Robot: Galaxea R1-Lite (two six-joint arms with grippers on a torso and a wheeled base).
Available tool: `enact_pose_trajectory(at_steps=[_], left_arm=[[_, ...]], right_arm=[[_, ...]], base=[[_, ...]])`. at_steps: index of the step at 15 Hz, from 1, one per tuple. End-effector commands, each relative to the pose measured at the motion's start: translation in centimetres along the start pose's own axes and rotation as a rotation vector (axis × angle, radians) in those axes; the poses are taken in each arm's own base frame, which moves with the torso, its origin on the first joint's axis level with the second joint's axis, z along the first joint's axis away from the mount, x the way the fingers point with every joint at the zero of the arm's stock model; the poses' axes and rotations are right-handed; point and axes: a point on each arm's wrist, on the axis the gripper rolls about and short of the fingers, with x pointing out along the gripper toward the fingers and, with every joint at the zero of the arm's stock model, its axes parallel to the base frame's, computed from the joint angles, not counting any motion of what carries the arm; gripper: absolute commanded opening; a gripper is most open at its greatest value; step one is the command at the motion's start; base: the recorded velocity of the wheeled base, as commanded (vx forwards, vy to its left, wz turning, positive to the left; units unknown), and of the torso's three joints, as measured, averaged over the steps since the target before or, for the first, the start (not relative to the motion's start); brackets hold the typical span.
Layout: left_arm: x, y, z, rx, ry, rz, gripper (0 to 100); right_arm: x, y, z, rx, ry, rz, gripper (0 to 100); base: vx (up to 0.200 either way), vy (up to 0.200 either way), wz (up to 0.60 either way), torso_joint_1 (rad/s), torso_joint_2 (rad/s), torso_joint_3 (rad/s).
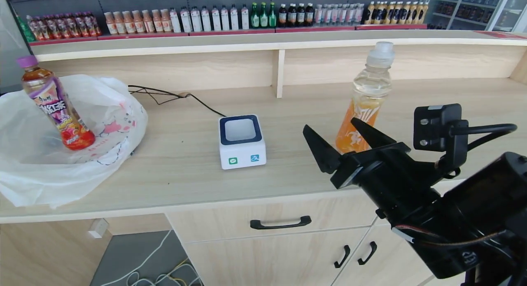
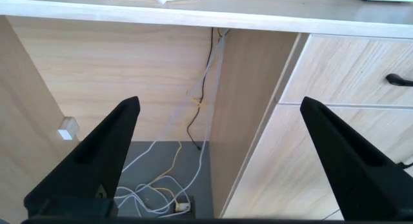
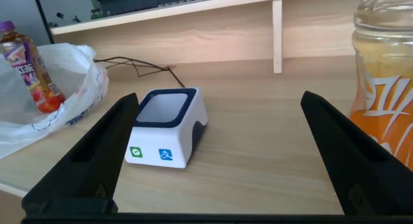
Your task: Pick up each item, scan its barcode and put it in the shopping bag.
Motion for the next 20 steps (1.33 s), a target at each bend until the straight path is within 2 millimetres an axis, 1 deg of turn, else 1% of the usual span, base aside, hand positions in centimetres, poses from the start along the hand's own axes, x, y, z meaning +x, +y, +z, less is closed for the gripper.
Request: enact_pose_trajectory(at_steps=[1, 4, 8, 14, 17, 19, 20], left_arm=[[0.0, 0.0, 0.0, 0.0, 0.0, 0.001, 100], [0.0, 0.0, 0.0, 0.006, 0.0, 0.001, 100], [0.0, 0.0, 0.0, 0.004, 0.0, 0.001, 100], [0.0, 0.0, 0.0, 0.007, 0.0, -0.001, 100], [0.0, 0.0, 0.0, 0.007, 0.0, 0.001, 100], [0.0, 0.0, 0.0, 0.007, 0.0, -0.001, 100], [0.0, 0.0, 0.0, 0.007, 0.0, -0.001, 100]], right_arm=[[0.0, 0.0, 0.0, 0.0, 0.002, 0.002, 100], [-0.3, -0.1, 0.0, -0.004, 0.006, 0.0, 100], [-0.2, -0.1, 0.0, -0.006, 0.003, 0.002, 100], [-1.2, -0.3, 0.0, -0.015, 0.021, 0.007, 100], [-0.8, -0.5, 0.5, -0.066, -0.002, 0.014, 100], [-0.3, -1.2, 0.4, -0.113, -0.008, 0.008, 100], [-0.2, -1.2, 0.2, -0.128, 0.014, 0.007, 100]], base=[[0.0, -0.2, 0.0, 0.002, 0.0, 0.002], [0.0, -0.2, 0.0, 0.001, 0.0, 0.001], [0.0, 0.0, 0.0, 0.0, 0.0, 0.0], [0.0, 0.0, 0.0, 0.0, 0.0, 0.0], [0.0, 0.0, 0.0, 0.0, 0.0, 0.0], [0.0, 0.0, 0.0, 0.0, 0.0, 0.0], [0.0, 0.0, 0.0, 0.0, 0.0, 0.0]])
